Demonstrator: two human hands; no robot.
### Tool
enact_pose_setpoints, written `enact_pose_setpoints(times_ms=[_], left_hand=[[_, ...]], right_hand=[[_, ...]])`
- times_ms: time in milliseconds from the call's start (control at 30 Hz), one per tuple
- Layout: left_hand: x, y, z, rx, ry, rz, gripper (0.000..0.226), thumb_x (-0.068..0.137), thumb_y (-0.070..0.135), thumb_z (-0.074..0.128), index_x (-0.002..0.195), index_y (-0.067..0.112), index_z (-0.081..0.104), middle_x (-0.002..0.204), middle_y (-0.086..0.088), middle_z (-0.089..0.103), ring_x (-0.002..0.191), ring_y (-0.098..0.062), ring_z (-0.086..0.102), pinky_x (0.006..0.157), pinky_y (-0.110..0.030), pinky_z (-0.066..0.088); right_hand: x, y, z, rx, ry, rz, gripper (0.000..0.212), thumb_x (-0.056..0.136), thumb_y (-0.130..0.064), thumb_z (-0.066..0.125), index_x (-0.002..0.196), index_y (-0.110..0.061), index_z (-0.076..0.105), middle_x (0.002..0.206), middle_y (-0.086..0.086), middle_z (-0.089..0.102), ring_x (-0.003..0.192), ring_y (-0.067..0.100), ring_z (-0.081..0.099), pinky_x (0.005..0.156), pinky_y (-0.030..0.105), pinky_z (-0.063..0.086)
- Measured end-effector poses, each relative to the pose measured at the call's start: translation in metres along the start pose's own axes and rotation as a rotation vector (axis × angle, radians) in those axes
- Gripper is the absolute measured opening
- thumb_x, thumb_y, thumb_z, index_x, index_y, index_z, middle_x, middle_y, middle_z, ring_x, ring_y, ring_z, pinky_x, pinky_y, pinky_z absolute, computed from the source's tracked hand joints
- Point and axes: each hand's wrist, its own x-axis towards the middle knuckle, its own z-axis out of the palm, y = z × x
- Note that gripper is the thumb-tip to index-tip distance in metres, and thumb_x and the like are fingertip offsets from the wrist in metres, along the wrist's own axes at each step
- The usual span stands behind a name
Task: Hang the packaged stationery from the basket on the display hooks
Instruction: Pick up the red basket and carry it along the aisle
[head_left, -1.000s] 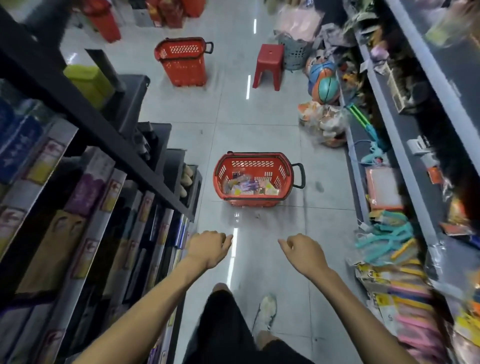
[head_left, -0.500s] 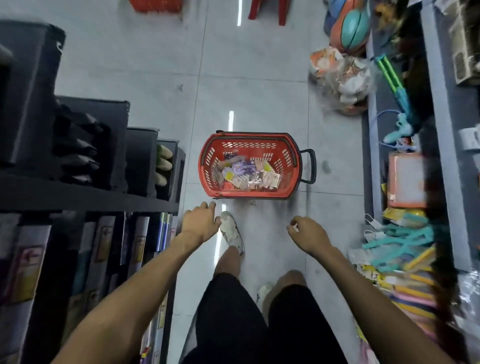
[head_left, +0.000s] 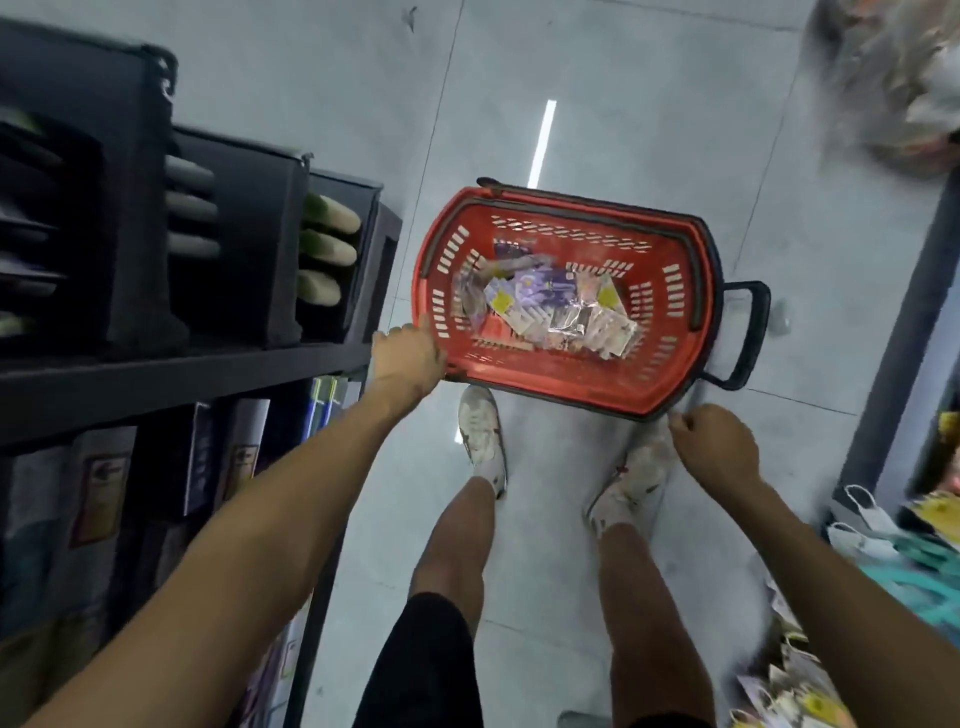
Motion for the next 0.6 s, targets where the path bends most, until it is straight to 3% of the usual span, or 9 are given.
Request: enact_pose_setpoints(times_ms=[67, 133, 233, 300, 367, 500, 600], left_hand=[[0.03, 0.004, 0.015, -0.034, 0.038, -0.056, 0.051, 0.102, 0.035, 0.05, 0.143, 0.006, 0.041, 0.127, -0.02, 0.063, 0.115, -0.04, 0.062, 0.101, -0.052, 0.046], [0.055, 0.007, 0.028, -0.095, 0.075, -0.123, 0.066, 0.099, 0.032, 0.055, 0.155, 0.007, 0.03, 0.133, -0.021, 0.055, 0.121, -0.042, 0.057, 0.101, -0.057, 0.046], [0.083, 0.012, 0.05, -0.262, 0.138, -0.202, 0.07, 0.096, 0.025, 0.06, 0.156, 0.012, 0.027, 0.135, -0.021, 0.045, 0.118, -0.044, 0.057, 0.093, -0.059, 0.05], [0.093, 0.015, 0.067, -0.42, 0.216, -0.23, 0.062, 0.098, 0.018, 0.059, 0.153, 0.014, 0.03, 0.133, -0.021, 0.04, 0.103, -0.043, 0.063, 0.08, -0.05, 0.052], [0.096, 0.019, 0.082, -0.507, 0.301, -0.247, 0.062, 0.099, 0.013, 0.059, 0.153, 0.016, 0.03, 0.134, -0.02, 0.037, 0.09, -0.037, 0.064, 0.072, -0.039, 0.048], [0.094, 0.032, 0.103, -0.537, 0.401, -0.264, 0.071, 0.098, 0.017, 0.06, 0.159, 0.017, 0.023, 0.141, -0.02, 0.034, 0.097, -0.034, 0.061, 0.08, -0.045, 0.056], [0.102, 0.03, 0.101, -0.551, 0.424, -0.3, 0.069, 0.096, 0.019, 0.058, 0.157, 0.016, 0.027, 0.136, -0.022, 0.038, 0.083, -0.033, 0.056, 0.075, -0.05, 0.054]], right_hand=[[0.036, 0.009, 0.009, -0.009, 0.064, -0.047, 0.041, 0.102, -0.02, 0.054, 0.062, -0.008, 0.053, 0.074, 0.017, 0.056, 0.072, 0.04, 0.058, 0.062, 0.041, 0.045], [0.067, 0.013, 0.016, -0.058, 0.116, -0.08, 0.01, 0.093, -0.008, 0.055, 0.089, -0.002, 0.061, 0.098, 0.025, 0.057, 0.084, 0.045, 0.06, 0.068, 0.047, 0.051], [0.104, 0.009, 0.022, 0.042, 0.221, -0.052, 0.037, 0.09, -0.014, 0.054, 0.127, -0.01, 0.054, 0.121, 0.025, 0.05, 0.102, 0.047, 0.057, 0.079, 0.053, 0.054], [0.124, 0.004, 0.026, 0.18, 0.368, 0.012, 0.054, 0.091, -0.023, 0.053, 0.144, -0.02, 0.043, 0.133, 0.022, 0.047, 0.117, 0.045, 0.054, 0.09, 0.055, 0.053], [0.142, -0.001, 0.034, 0.343, 0.439, 0.111, 0.07, 0.092, -0.028, 0.056, 0.156, -0.019, 0.03, 0.145, 0.021, 0.045, 0.129, 0.043, 0.05, 0.102, 0.052, 0.047], [0.155, -0.008, 0.059, 0.504, 0.418, 0.191, 0.071, 0.09, -0.03, 0.065, 0.15, -0.013, 0.033, 0.136, 0.015, 0.061, 0.119, 0.038, 0.063, 0.099, 0.047, 0.05], [0.164, -0.004, 0.063, 0.445, 0.458, 0.202, 0.068, 0.083, -0.036, 0.071, 0.136, -0.011, 0.038, 0.124, 0.014, 0.067, 0.107, 0.038, 0.067, 0.088, 0.047, 0.053]])
